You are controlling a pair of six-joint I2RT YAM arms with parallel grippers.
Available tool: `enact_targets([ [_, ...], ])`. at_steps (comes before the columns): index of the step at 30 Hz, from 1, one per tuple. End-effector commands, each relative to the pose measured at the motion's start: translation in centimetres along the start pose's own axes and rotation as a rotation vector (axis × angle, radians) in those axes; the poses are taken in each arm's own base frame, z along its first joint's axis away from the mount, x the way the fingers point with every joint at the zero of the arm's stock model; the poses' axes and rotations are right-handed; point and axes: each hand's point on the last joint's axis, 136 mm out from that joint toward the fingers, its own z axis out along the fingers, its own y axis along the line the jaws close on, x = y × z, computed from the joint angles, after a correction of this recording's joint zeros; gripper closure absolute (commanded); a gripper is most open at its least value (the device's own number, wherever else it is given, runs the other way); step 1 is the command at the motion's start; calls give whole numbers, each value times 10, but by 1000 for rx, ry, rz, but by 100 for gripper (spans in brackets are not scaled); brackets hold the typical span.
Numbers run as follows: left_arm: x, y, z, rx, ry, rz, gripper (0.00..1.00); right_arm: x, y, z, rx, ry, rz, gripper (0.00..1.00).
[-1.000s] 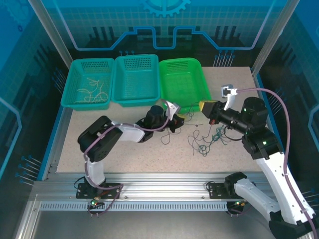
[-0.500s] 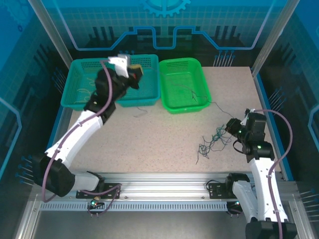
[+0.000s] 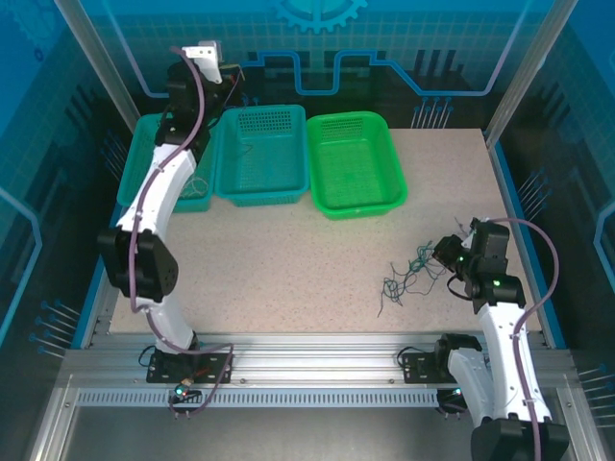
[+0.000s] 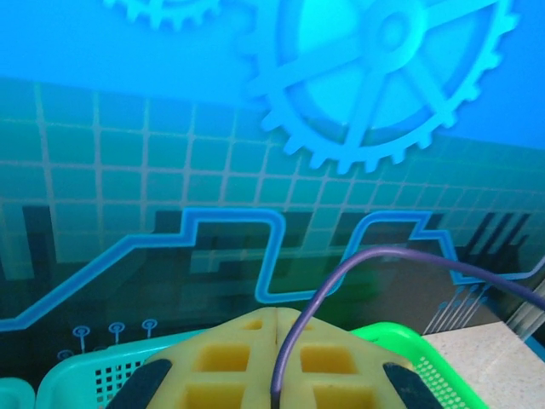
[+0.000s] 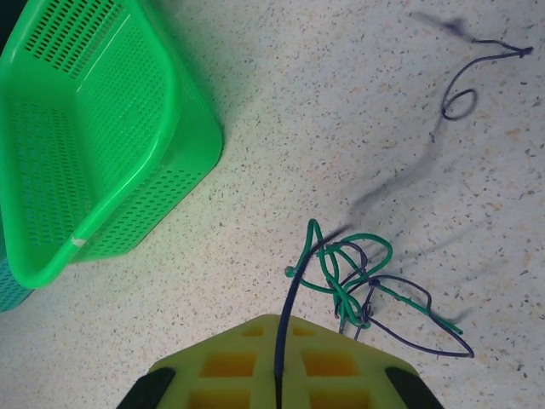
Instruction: Untangle the cables
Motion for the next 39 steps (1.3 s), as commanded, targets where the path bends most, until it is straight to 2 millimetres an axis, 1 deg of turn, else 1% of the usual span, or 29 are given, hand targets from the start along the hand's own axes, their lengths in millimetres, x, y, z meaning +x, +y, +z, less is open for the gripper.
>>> enact_targets([
  [1,-6,-2,11,34,-18,-16,100,6,4,3,-50,26,26,100],
  [4,18,6,28,37,8,-19,100,3,15,2,-97,31,11,100],
  [7,51,13,43,42,57,-58,100,-2,23,0,-122,33,-11,100],
  [8,64,16,47,35,85,-72,98,-3,28,-2,-137,34,-21,100],
  [10,90,23,52,11,137,-97,75,-8,40,-8,-180,31,-41,100],
  [12,109,24,50,0,178,-121,51,-15,53,-17,-225,18,-54,100],
  [14,114,17,44,14,186,-129,36,-24,70,-29,-280,-4,-82,100],
  [16,109,3,34,41,181,-120,25,-31,88,-41,-338,-26,-122,100],
  [17,106,-5,28,58,183,-111,22,-35,100,-48,-377,-34,-152,100],
  [19,98,-25,15,101,178,-87,19,-38,119,-58,-436,-33,-207,100],
  [20,91,-40,6,136,165,-74,17,-41,133,-67,-476,-39,-244,100],
  [22,78,-71,-13,229,143,-57,14,-41,152,-77,-531,-32,-298,100],
  [24,70,-110,-38,357,127,-32,11,-40,171,-84,-579,-24,-344,100],
  [25,68,-127,-50,407,119,-14,9,-41,178,-87,-594,-22,-354,100],
  [27,72,-163,-78,507,112,35,6,-44,187,-89,-603,-22,-347,100],
  [29,81,-197,-106,621,114,81,3,-48,192,-88,-597,-18,-315,100],
  [31,96,-224,-132,699,131,127,2,-52,196,-86,-598,-12,-287,100],
  [32,104,-231,-142,710,137,151,1,-53,199,-86,-602,-9,-279,100],
  [33,111,-234,-147,705,143,163,1,-54,201,-85,-606,-7,-276,100],
  [34,116,-231,-148,672,151,163,1,-54,204,-86,-613,-8,-279,100],
  [35,121,-224,-145,629,168,152,2,-53,207,-87,-621,-6,-285,100],
  [37,130,-205,-135,510,203,152,2,-51,209,-87,-624,-3,-299,100],
  [38,131,-201,-134,486,214,154,2,-50,210,-86,-621,2,-305,100],
  [39,130,-204,-136,505,217,150,2,-49,209,-86,-618,6,-308,100],
])
